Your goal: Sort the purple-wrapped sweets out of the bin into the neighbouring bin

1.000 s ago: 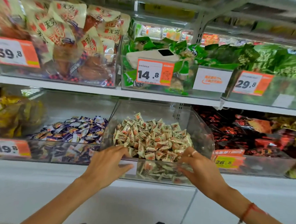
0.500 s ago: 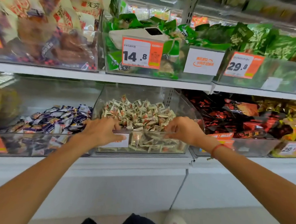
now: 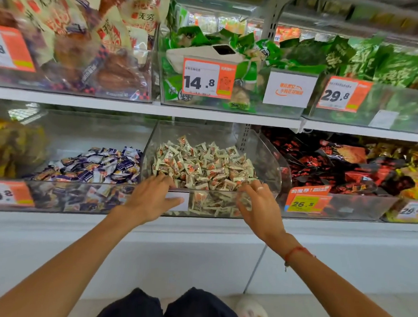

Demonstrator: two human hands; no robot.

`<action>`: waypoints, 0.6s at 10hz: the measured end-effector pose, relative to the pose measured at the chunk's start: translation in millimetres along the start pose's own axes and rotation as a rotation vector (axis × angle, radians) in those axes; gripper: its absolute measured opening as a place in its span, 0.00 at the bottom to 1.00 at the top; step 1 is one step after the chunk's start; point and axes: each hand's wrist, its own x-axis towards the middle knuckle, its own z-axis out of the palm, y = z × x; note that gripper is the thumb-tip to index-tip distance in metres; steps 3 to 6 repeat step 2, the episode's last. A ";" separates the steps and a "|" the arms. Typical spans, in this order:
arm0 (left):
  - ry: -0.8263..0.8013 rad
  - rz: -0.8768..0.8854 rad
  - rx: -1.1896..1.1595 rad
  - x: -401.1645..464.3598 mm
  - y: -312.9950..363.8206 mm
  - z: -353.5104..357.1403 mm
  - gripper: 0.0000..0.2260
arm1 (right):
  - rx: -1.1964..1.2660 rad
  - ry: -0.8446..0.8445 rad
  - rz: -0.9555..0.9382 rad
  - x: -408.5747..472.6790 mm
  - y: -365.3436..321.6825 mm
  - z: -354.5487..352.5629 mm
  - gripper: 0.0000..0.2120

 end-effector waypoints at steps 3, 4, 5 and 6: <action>-0.056 -0.018 -0.077 3.4 0.6 -2.5 0.23 | 0.024 -0.107 -0.003 8.8 4.8 -6.4 0.11; -0.056 -0.018 -0.077 3.4 0.6 -2.5 0.23 | 0.024 -0.107 -0.003 8.8 4.8 -6.4 0.11; -0.056 -0.018 -0.077 3.4 0.6 -2.5 0.23 | 0.024 -0.107 -0.003 8.8 4.8 -6.4 0.11; -0.056 -0.018 -0.077 3.4 0.6 -2.5 0.23 | 0.024 -0.107 -0.003 8.8 4.8 -6.4 0.11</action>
